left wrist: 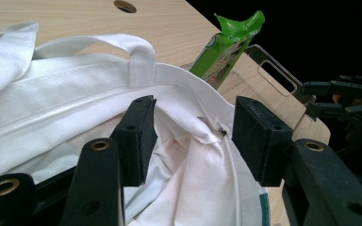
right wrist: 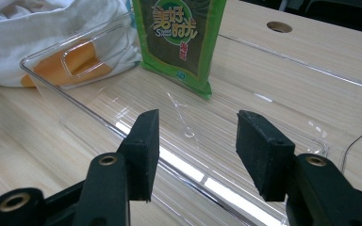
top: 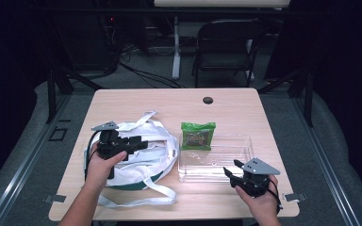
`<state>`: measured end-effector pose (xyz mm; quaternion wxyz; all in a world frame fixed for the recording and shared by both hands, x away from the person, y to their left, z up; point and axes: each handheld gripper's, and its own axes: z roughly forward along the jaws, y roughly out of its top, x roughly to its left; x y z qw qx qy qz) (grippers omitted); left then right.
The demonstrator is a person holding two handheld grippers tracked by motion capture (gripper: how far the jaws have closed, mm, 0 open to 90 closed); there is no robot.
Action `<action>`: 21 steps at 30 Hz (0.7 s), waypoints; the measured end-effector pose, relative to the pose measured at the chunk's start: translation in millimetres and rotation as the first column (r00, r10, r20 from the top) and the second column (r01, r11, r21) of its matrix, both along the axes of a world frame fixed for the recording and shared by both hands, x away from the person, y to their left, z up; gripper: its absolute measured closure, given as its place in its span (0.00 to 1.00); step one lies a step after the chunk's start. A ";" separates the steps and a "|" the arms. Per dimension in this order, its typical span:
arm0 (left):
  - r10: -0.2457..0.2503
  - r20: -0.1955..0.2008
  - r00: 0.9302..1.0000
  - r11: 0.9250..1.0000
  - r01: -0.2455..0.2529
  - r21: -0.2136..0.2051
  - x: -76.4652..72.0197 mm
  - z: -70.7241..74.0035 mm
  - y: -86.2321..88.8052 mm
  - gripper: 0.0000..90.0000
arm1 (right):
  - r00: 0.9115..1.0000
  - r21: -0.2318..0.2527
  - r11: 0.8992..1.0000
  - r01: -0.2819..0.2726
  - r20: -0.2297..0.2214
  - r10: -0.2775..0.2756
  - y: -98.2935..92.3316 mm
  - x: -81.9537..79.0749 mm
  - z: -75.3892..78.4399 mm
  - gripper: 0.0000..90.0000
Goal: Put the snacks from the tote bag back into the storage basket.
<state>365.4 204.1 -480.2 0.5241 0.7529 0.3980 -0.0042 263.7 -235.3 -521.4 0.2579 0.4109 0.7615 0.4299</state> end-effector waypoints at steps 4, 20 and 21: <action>0.000 0.000 1.000 1.000 0.000 -0.003 0.4 -0.7 -0.6 0.55 | 1.000 0.005 1.000 0.008 -0.005 -0.008 -1.7 0.0 -0.4 0.55; 0.003 -0.005 1.000 1.000 -0.003 -0.012 7.8 -1.5 -2.2 0.55 | 0.998 0.046 0.997 0.058 0.000 -0.058 -13.9 -4.9 -1.8 0.55; 0.003 -0.006 1.000 1.000 -0.003 -0.014 8.2 -1.8 -2.8 0.55 | 0.998 0.044 0.997 0.061 0.001 -0.061 -14.2 -5.4 -1.8 0.55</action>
